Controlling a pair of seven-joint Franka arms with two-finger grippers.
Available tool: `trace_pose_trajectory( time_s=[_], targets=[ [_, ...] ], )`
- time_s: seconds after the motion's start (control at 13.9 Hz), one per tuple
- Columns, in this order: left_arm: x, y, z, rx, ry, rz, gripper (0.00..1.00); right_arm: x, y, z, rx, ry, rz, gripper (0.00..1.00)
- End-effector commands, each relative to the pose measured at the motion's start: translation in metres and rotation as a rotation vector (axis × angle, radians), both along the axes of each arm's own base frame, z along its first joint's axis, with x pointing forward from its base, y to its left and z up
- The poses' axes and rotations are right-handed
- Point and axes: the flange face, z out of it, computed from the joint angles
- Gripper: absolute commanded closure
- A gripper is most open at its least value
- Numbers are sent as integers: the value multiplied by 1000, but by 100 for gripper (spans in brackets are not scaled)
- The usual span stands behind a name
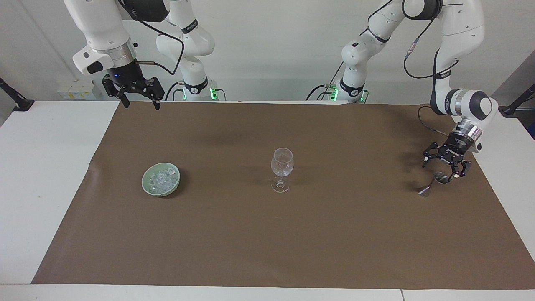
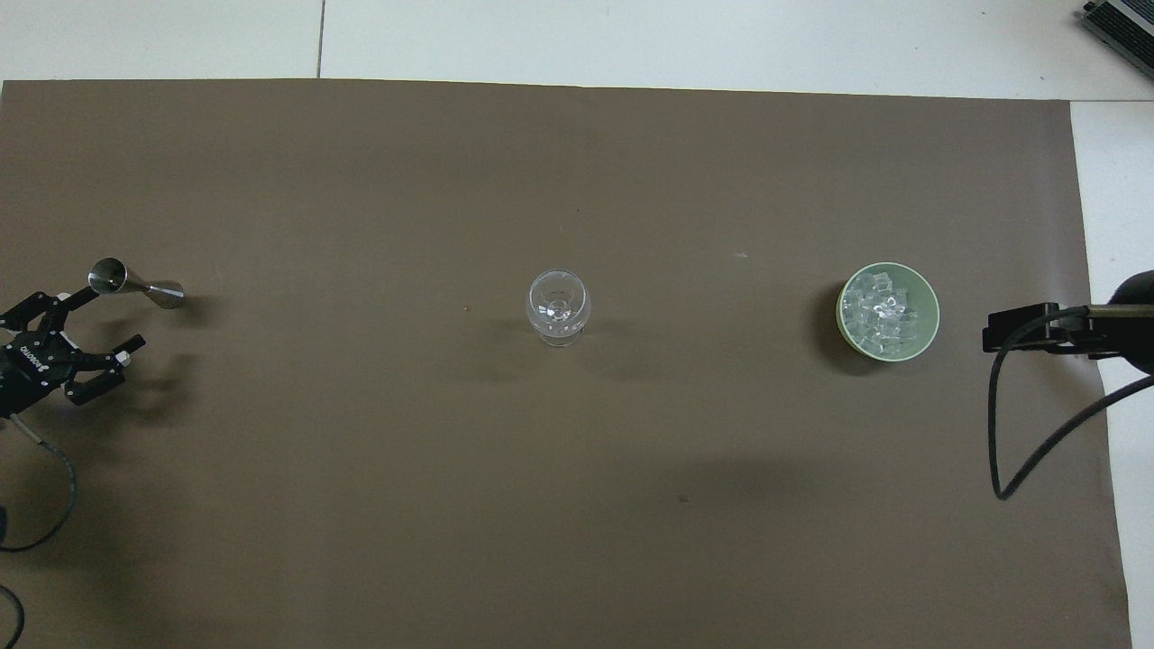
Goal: Pour wine and add ice with both arms
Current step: 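Reach the left gripper toward the silver jigger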
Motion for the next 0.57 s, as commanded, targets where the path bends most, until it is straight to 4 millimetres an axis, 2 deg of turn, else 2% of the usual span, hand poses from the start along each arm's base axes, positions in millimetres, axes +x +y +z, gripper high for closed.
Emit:
trace_pose_trajectory(
  time_s=[0.0, 0.22, 0.5],
  targets=[
    [2, 0, -10, -1, -19, 16, 0, -2, -1, -1, 5, -5, 21, 0],
    [2, -3, -21, -51, -32, 36, 0, -2, -1, -1, 5, -5, 21, 0],
    [4, -6, -23, -66, -49, 44, 0, -2, -1, -1, 5, -5, 21, 0]
  ],
)
